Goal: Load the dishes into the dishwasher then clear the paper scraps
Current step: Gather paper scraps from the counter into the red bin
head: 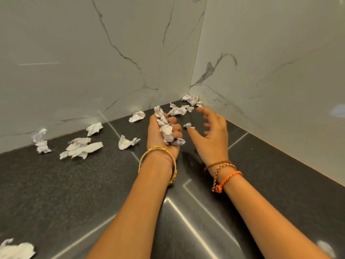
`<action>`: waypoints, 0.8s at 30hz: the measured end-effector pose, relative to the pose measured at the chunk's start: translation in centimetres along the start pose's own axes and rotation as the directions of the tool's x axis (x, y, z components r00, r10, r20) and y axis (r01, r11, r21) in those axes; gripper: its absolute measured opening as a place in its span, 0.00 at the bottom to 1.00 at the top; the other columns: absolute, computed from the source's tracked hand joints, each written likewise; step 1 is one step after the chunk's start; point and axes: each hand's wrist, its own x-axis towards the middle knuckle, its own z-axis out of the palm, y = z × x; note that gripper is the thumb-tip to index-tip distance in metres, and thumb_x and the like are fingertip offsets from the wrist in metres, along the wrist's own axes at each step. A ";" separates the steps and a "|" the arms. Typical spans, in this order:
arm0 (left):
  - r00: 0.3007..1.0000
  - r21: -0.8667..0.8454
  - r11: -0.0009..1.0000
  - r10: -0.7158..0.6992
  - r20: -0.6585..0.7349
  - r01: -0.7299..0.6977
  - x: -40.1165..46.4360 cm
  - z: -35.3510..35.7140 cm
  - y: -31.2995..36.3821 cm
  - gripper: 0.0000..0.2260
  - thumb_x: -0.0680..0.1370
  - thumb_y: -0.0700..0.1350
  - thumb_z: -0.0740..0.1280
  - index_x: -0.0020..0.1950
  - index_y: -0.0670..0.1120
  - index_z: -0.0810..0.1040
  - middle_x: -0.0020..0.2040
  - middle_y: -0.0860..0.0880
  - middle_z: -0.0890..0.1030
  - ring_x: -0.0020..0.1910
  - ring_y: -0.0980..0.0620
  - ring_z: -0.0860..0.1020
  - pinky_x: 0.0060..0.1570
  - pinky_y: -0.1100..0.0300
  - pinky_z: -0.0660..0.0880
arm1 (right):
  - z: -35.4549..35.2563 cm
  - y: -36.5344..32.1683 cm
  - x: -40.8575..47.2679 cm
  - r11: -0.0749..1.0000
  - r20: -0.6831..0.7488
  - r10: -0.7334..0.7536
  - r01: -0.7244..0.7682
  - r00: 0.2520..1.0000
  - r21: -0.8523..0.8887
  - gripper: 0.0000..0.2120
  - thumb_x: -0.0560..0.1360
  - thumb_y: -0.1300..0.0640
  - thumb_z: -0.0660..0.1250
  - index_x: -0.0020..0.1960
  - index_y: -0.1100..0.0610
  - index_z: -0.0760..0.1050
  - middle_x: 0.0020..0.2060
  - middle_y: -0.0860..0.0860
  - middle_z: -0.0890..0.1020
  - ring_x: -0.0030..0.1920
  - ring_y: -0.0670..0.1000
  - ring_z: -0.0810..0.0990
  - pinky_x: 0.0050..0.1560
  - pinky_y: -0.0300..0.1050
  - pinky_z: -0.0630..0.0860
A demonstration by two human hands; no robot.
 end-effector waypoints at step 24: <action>0.992 -0.018 0.994 0.108 0.063 -0.107 5.4 0.5 1.8 0.19 0.79 0.50 0.57 0.30 0.42 0.68 0.20 0.49 0.69 0.15 0.57 0.65 0.17 0.75 0.62 | 6.3 4.3 12.5 0.728 0.368 0.074 0.202 0.927 -0.655 0.20 0.79 0.50 0.56 0.66 0.59 0.66 0.64 0.59 0.67 0.65 0.59 0.66 0.63 0.50 0.64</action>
